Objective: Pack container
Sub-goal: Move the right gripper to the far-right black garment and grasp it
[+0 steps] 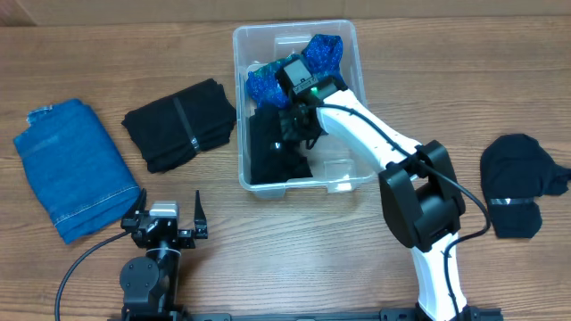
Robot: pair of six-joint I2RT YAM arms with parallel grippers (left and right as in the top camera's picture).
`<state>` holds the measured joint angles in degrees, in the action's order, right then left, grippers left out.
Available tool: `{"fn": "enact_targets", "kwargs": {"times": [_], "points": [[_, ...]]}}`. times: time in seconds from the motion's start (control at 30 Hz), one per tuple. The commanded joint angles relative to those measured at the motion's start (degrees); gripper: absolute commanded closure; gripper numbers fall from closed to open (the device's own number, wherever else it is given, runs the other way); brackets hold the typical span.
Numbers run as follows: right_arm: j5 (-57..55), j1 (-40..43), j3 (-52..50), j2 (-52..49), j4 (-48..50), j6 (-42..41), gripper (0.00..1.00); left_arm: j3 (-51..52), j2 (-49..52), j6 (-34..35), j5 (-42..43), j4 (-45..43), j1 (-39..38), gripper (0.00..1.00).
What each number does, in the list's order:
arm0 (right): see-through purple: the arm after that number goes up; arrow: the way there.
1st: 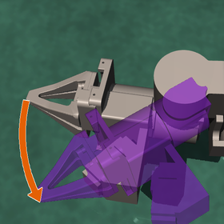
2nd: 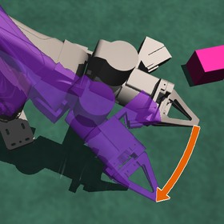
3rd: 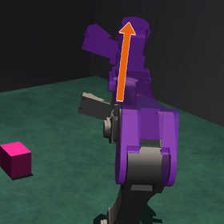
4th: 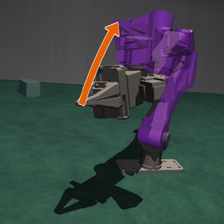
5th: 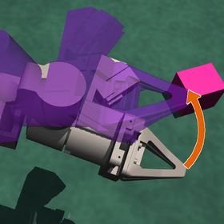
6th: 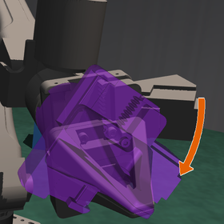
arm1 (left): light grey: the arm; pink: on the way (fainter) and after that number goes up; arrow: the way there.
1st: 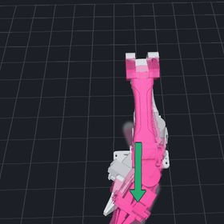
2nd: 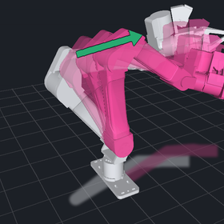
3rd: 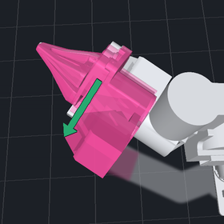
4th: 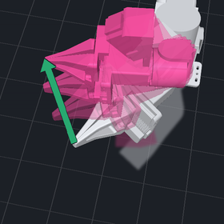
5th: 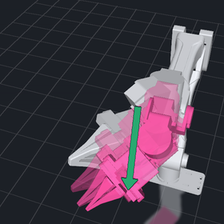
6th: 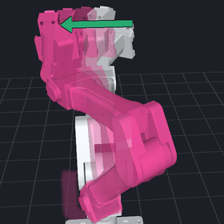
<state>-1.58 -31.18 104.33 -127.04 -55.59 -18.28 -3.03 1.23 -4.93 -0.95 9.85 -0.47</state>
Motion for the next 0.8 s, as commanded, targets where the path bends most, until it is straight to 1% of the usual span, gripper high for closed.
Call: {"fn": "enact_targets", "kwargs": {"times": [0.0,0.1,0.2,0.23,0.27,0.37,0.47,0.53,0.57,0.6,0.73,0.77], "points": [[-8.4,1.7,8.7,7.6,-5.3,2.4,0.81,0.3,-0.2,-1.3,-0.5,-0.1,-0.3,0.00],[-8.5,3.4,15.1,11.5,-11.4,2.4,0.80,0.3,-0.2,-1.3,-0.5,-0.1,-0.3,0.00],[-8.5,6.7,17.6,15.4,-14.2,1.9,0.80,0.3,-0.2,-1.3,-0.5,-0.1,-0.3,0.00],[-8.5,8.4,17.7,16.8,-14.6,1.8,0.76,0.3,-0.2,-1.3,-0.5,-0.1,-0.3,0.00],[-8.5,10.4,17.7,18.1,-15.3,1.5,0.75,0.3,-0.2,-1.3,-0.5,-0.1,-0.3,0.00],[-8.5,19.4,17.7,21.1,-18.8,0.5,0.74,0.3,-0.2,-1.3,-0.5,-0.1,-0.3,0.00],[-8.5,31.0,17.7,21.6,-22.8,0.5,0.64,0.3,-0.2,-1.3,-0.5,-0.1,-0.3,0.00],[-8.7,39.1,17.2,21.2,-23.8,0.5,0.60,0.3,-0.2,-1.3,-0.5,-0.1,-0.3,0.00],[-8.7,44.5,16.7,21.1,-23.8,0.3,0.51,0.3,-0.2,-1.3,-0.5,-0.1,-0.3,0.00],[-8.7,49.0,16.2,20.9,-23.5,-0.4,0.38,0.3,-0.2,-1.3,-0.5,-0.1,-0.3,0.00],[-8.2,61.9,14.8,19.8,-22.8,-3.1,0.25,0.3,-0.2,-1.3,-0.5,-0.1,-0.3,0.00],[-7.3,66.3,13.9,19.0,-22.1,-3.1,0.16,0.3,-0.2,-1.3,-0.5,-0.1,-0.3,0.00]]}}
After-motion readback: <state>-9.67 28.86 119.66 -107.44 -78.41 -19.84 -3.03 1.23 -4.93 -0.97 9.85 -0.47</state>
